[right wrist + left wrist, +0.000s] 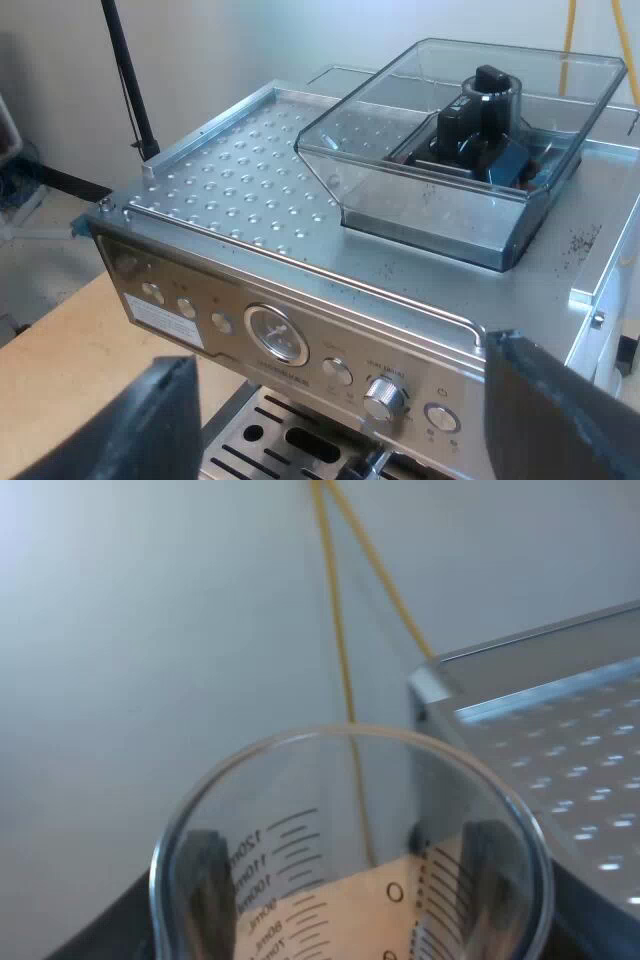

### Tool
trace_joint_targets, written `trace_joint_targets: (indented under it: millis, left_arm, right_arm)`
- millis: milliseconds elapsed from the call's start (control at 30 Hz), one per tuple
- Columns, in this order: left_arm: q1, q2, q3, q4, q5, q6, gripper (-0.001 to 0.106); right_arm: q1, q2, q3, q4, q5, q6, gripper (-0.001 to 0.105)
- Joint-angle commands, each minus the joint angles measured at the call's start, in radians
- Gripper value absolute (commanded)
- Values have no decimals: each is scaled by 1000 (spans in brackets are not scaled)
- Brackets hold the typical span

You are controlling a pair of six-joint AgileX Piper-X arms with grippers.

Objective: Pour the beans into the coffee machine

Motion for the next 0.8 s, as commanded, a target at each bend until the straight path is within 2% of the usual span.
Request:
trace_joint_targets:
  millis: [33, 233, 533, 800]
  left_arm:
    - [-49, 4, -40, 22, -25, -8, 31]
    - [-60, 10, -78, 26, -24, -4, 31]
    - [-60, 10, -87, 26, -24, -4, 31]
    - [-60, 10, -87, 26, -20, -4, 31]
  right_arm:
    - [2, -4, -17, -6, 8, -18, 62]
    - [2, -4, -52, -8, 28, -18, 62]
    - [2, -4, -52, -169, 28, -18, 62]
    - [2, -7, 71, -347, 28, -7, 62]
